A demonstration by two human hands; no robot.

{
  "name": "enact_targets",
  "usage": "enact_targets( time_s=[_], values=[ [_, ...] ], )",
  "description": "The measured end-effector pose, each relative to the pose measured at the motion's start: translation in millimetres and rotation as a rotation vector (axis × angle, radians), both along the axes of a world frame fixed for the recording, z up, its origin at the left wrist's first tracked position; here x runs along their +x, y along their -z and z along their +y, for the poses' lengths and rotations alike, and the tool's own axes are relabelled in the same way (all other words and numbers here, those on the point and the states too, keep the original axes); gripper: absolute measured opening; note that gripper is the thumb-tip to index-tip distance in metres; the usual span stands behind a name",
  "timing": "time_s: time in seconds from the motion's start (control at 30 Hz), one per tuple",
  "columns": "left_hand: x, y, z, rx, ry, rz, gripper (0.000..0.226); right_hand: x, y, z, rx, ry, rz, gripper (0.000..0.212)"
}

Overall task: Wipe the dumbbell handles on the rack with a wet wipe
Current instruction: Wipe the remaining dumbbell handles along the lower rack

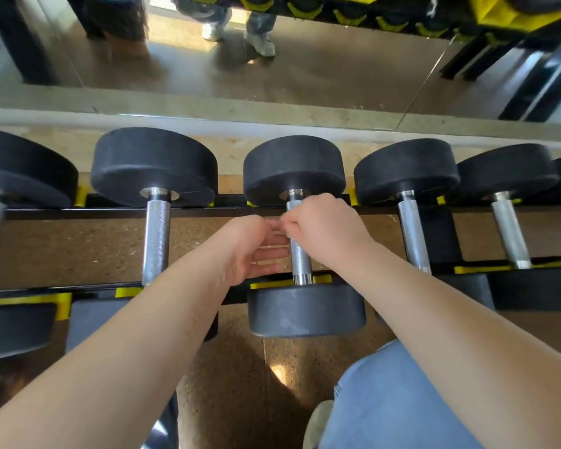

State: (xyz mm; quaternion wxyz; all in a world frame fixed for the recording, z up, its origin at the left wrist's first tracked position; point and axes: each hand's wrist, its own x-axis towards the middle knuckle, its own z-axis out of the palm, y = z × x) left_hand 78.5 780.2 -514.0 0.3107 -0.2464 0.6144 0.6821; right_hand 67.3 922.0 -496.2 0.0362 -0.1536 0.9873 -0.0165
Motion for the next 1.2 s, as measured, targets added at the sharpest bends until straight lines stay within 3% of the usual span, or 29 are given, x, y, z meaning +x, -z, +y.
enact_targets(
  time_s=[0.13,0.3,0.4,0.47,0.53,0.63,0.73,0.8,0.87,0.97,1.0,1.1,1.2],
  values=[
    [-0.6,2.6,-0.7,-0.016,-0.027,-0.013,0.034,-1.7,3.6,-10.2,0.074,0.033,0.039,0.021],
    [2.6,2.5,0.4,-0.011,0.001,-0.015,0.031,19.1,-2.0,7.9,-0.081,-0.08,-0.329,0.02],
    [3.5,5.5,1.8,0.014,0.051,0.017,0.032,10.8,3.1,19.9,-0.268,-0.072,-0.174,0.016],
    [2.9,8.1,3.5,0.026,0.084,0.056,0.03,3.4,8.9,23.7,-0.462,0.108,-0.044,0.016],
    [1.8,11.2,4.5,0.009,0.111,0.102,0.026,1.9,9.8,24.2,-0.629,0.265,-0.061,0.021],
    [-0.3,15.3,3.2,0.025,0.137,0.124,0.027,4.5,10.1,27.9,-0.687,0.381,-0.248,0.024],
    [-0.7,17.3,2.6,0.073,0.129,0.116,0.033,14.4,15.2,36.8,-0.605,0.481,-0.582,0.019],
    [0.1,16.0,3.7,0.089,0.125,0.118,0.032,14.9,21.4,44.5,-0.601,0.492,-0.705,0.019],
    [0.6,15.1,3.9,0.093,0.144,0.122,0.032,10.9,23.2,44.4,-0.798,0.56,-0.736,0.019],
    [0.2,11.7,1.9,0.106,0.171,0.116,0.035,-7.2,21.9,34.5,-1.265,0.659,-0.609,0.033],
    [0.0,10.3,1.1,0.11,0.163,0.108,0.036,-10.2,21.0,30.6,-1.282,0.654,-0.501,0.034],
    [1.6,2.1,-1.0,0.136,0.12,0.082,0.035,-4.6,13.3,25.1,-0.977,0.528,-0.182,0.024],
    [2.8,-7.0,-8.2,0.166,0.011,0.102,0.037,3.8,4.7,16.7,-1.029,0.423,-0.188,0.023]
  ],
)
